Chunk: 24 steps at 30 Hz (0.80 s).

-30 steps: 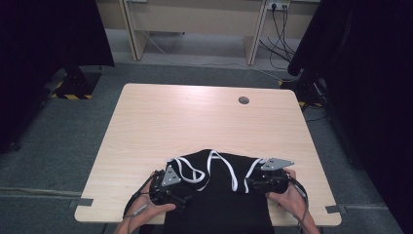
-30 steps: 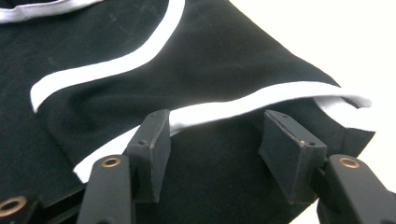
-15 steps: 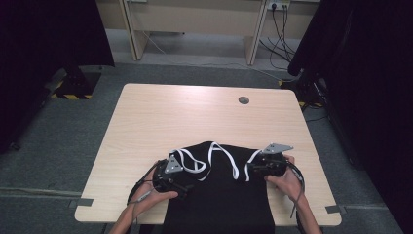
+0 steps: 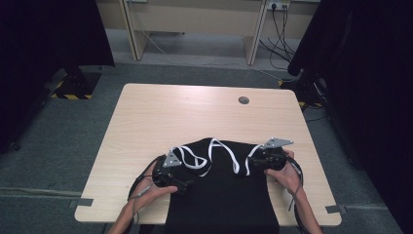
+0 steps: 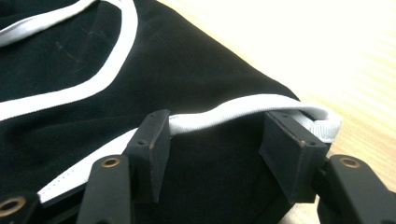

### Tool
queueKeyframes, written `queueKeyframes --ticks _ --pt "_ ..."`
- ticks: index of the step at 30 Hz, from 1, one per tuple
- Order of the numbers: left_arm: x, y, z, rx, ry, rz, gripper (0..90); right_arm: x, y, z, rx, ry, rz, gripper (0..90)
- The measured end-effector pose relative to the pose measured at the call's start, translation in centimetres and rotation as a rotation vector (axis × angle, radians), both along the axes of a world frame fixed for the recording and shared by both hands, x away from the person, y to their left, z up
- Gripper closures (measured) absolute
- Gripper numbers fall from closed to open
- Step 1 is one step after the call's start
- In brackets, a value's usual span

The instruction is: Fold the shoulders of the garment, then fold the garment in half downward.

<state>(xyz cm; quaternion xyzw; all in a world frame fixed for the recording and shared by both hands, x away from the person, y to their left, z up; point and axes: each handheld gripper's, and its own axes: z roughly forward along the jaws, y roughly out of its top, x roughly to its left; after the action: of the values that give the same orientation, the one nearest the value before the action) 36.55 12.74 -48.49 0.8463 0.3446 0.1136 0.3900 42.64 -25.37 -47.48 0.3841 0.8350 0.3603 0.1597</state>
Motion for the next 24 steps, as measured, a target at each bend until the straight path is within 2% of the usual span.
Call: queueKeyframes --ticks 7,12,18,20,22,23,24 --pt "0.2 -0.1 0.0 0.014 -0.008 0.002 0.1 0.7 0.1 0.0 0.0 0.001 -0.008 42.9" --pt "0.2 -0.4 0.0 0.056 -0.028 0.003 0.0 0.9 0.2 0.0 0.003 0.001 -0.014 42.8" --pt "0.2 -0.4 0.0 0.053 -0.027 0.003 0.0 0.9 0.2 0.0 0.01 0.006 -0.015 41.4" --pt "0.1 -0.4 0.0 0.055 -0.028 0.005 0.3 0.8 0.1 0.2 0.026 0.044 -0.016 34.6" --pt "-0.1 -0.5 0.0 0.05 -0.03 0.001 1.4 0.7 0.0 0.6 0.032 0.061 -0.025 32.1" --pt "-0.1 -0.5 0.1 0.049 -0.027 -0.001 1.4 0.7 0.0 0.6 0.032 0.061 -0.025 32.1" --pt "-0.1 -0.3 0.4 0.044 -0.034 0.008 2.3 0.6 -0.2 1.1 0.054 0.048 -0.031 30.3"
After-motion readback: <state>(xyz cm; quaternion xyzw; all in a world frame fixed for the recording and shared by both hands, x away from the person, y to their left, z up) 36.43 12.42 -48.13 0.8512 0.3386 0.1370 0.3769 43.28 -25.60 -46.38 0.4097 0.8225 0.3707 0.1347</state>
